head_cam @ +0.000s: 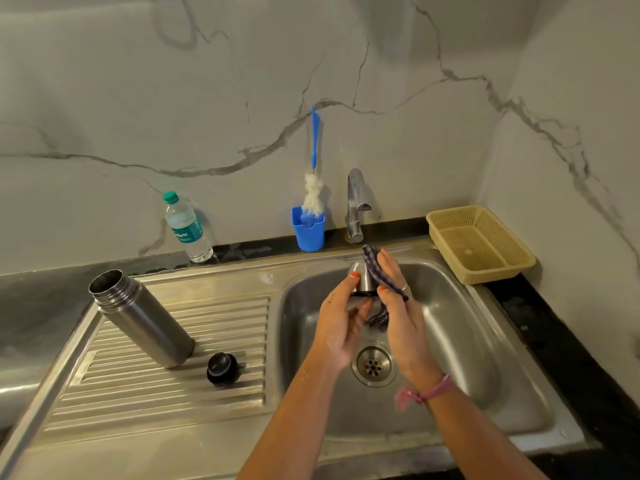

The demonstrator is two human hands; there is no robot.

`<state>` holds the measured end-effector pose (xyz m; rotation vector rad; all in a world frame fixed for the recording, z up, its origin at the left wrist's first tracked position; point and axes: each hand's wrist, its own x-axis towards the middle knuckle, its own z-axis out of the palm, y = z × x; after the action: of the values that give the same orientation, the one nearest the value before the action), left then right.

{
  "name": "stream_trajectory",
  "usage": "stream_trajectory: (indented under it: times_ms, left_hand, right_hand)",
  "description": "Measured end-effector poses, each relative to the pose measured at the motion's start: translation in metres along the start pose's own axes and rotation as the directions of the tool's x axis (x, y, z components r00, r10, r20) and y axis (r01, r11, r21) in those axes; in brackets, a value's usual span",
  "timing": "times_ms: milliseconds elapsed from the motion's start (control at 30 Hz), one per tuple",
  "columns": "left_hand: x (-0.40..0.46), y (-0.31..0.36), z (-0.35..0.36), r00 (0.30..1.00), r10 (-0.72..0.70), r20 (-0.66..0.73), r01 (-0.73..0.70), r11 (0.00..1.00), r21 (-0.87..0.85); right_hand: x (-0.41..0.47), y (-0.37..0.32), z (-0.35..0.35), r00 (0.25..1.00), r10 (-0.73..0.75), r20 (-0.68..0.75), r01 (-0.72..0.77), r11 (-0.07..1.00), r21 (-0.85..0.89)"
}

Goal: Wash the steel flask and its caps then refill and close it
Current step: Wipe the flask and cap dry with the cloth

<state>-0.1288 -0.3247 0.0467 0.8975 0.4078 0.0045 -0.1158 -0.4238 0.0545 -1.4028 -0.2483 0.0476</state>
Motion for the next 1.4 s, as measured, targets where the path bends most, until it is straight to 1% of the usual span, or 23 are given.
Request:
stream_trajectory:
  times_ms: [100,167,267,333,400,467,533,600,633,667,733,767,800,833,867,933,1000,1033,1100,1167,1233,1333,1400]
  left_hand:
    - [-0.003,-0.001,-0.001,1.0,-0.002,0.02,0.0,0.996,0.094]
    - [-0.003,-0.001,-0.004,0.999,0.014,0.043,-0.02,0.99,0.14]
    - [-0.003,0.002,-0.011,0.998,0.032,0.058,-0.04,0.988,0.148]
    - [-0.003,0.001,-0.013,0.999,0.032,0.034,-0.037,0.988,0.147]
    - [-0.005,0.001,-0.015,0.999,0.022,0.03,-0.026,0.99,0.138]
    - [-0.005,0.005,-0.017,0.999,0.05,0.012,-0.051,0.992,0.111]
    - [-0.005,0.011,-0.022,0.998,0.058,0.02,-0.059,0.995,0.081]
    - [-0.004,0.015,-0.028,0.997,0.054,0.055,-0.058,0.995,0.079]
    - [-0.005,0.016,-0.031,0.996,0.049,0.068,-0.054,0.995,0.085]
    - [-0.006,0.016,-0.033,0.996,0.041,0.076,-0.047,0.995,0.089]
    - [-0.011,0.018,-0.035,0.997,0.034,0.075,-0.041,0.994,0.104]
    - [-0.012,0.019,-0.037,0.997,0.036,0.071,-0.044,0.994,0.101]
    - [-0.013,0.02,-0.038,0.997,0.036,0.064,-0.041,0.996,0.077]
    - [-0.012,0.022,-0.039,0.998,0.037,0.049,-0.039,0.998,0.04]
    - [-0.011,0.025,-0.04,0.999,0.045,0.028,-0.045,0.999,0.0]
    - [-0.009,0.03,-0.039,0.998,0.06,0.0,-0.059,0.997,-0.058]
    - [-0.008,0.034,-0.038,0.998,0.059,-0.022,-0.061,0.995,-0.078]
    - [-0.008,0.035,-0.037,0.998,0.054,-0.028,-0.056,0.996,-0.075]
    - [-0.009,0.036,-0.036,0.999,0.042,-0.004,-0.042,0.997,-0.058]
    - [-0.012,0.035,-0.035,0.998,0.028,0.056,-0.025,0.998,-0.055]
    - [-0.015,0.033,-0.033,0.996,0.013,0.086,-0.002,0.992,-0.128]
    - [-0.011,0.029,-0.034,0.999,-0.005,0.043,0.015,0.969,-0.246]
    - [-0.009,0.027,-0.036,1.0,-0.018,0.005,0.019,0.97,-0.243]
  right_hand:
    - [0.004,0.002,0.003,0.998,0.063,-0.016,-0.061,0.994,0.092]
    - [0.001,0.001,0.008,0.997,0.082,-0.003,-0.082,0.993,0.089]
    - [-0.002,-0.004,0.012,0.991,0.136,-0.016,-0.134,0.988,0.079]
    - [0.007,-0.01,0.01,0.967,0.246,-0.071,-0.239,0.967,0.092]
    - [0.013,-0.017,0.01,0.941,0.327,-0.083,-0.316,0.941,0.119]
    - [0.009,-0.016,0.015,0.96,0.276,-0.048,-0.274,0.96,0.052]
    - [-0.004,-0.012,0.025,0.991,0.134,0.01,-0.134,0.991,-0.002]
    - [-0.016,-0.009,0.034,0.998,-0.015,0.056,0.016,0.999,-0.028]
    - [-0.015,-0.009,0.034,0.998,-0.029,0.047,0.031,0.999,-0.037]
    - [-0.008,-0.012,0.033,0.999,0.032,0.023,-0.032,0.999,-0.017]
    - [0.007,-0.016,0.029,0.97,0.242,-0.028,-0.24,0.97,0.041]
    - [0.014,-0.017,0.026,0.95,0.312,-0.03,-0.31,0.949,0.063]
    - [0.016,-0.018,0.026,0.944,0.329,-0.022,-0.327,0.942,0.072]
    - [0.014,-0.019,0.029,0.95,0.313,-0.02,-0.311,0.947,0.08]
    - [0.009,-0.019,0.033,0.965,0.26,-0.025,-0.257,0.963,0.081]
    - [-0.003,-0.013,0.042,0.993,0.111,-0.032,-0.108,0.992,0.071]
    - [-0.014,-0.002,0.049,0.999,-0.013,-0.032,0.014,0.999,0.051]
    - [-0.016,0.003,0.051,0.999,-0.039,-0.027,0.04,0.998,0.045]
    - [-0.016,0.007,0.051,0.999,-0.043,-0.006,0.043,0.998,0.054]
    - [-0.013,0.008,0.051,0.999,-0.035,-0.005,0.035,0.996,0.082]
    - [-0.008,0.01,0.05,1.0,-0.021,0.007,0.02,0.992,0.127]
    - [-0.007,0.018,0.05,1.0,0.012,0.0,-0.012,0.987,0.161]
    - [-0.008,0.024,0.049,0.998,0.053,-0.026,-0.047,0.984,0.174]
